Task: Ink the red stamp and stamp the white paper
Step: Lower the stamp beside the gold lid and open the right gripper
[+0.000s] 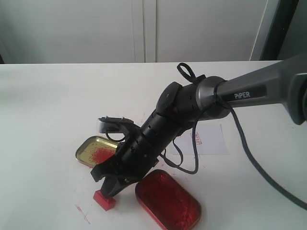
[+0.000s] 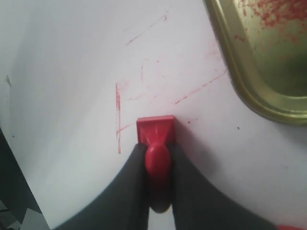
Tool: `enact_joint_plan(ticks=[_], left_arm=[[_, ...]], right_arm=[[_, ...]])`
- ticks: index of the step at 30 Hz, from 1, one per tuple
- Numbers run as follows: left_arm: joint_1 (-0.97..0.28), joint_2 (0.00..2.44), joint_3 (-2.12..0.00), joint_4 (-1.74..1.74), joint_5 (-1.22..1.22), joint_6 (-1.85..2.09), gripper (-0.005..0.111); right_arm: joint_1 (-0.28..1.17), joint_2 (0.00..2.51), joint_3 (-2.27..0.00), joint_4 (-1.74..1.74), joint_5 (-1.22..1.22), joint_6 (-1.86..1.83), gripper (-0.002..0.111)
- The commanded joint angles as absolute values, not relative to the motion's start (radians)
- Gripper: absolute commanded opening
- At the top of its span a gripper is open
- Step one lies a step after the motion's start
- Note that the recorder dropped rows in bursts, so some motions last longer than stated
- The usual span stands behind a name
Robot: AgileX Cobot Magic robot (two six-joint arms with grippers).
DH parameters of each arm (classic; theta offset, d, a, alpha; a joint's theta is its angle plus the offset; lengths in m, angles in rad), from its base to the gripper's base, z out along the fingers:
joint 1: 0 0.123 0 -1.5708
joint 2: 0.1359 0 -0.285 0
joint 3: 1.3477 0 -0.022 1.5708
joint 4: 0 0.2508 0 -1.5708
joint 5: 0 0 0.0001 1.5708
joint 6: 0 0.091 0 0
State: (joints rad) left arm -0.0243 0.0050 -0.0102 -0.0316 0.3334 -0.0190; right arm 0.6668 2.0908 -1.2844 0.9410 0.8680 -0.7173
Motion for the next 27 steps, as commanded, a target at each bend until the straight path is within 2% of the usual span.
enact_joint_plan(ticks=[1,15,27], left_arm=[[-0.022,0.0,0.0,-0.037,0.337,-0.022,0.0],[-0.022,0.0,0.0,-0.037,0.337,-0.022,0.0],[-0.022,0.0,0.0,-0.037,0.337,-0.022,0.0]], right_arm=[[0.668,2.087,-1.282,0.95,0.856,-0.728,0.014],[0.668,2.085,-1.282,0.95,0.838,-0.726,0.045],[0.668,2.036,-1.284,0.876,0.779,-0.687,0.046]])
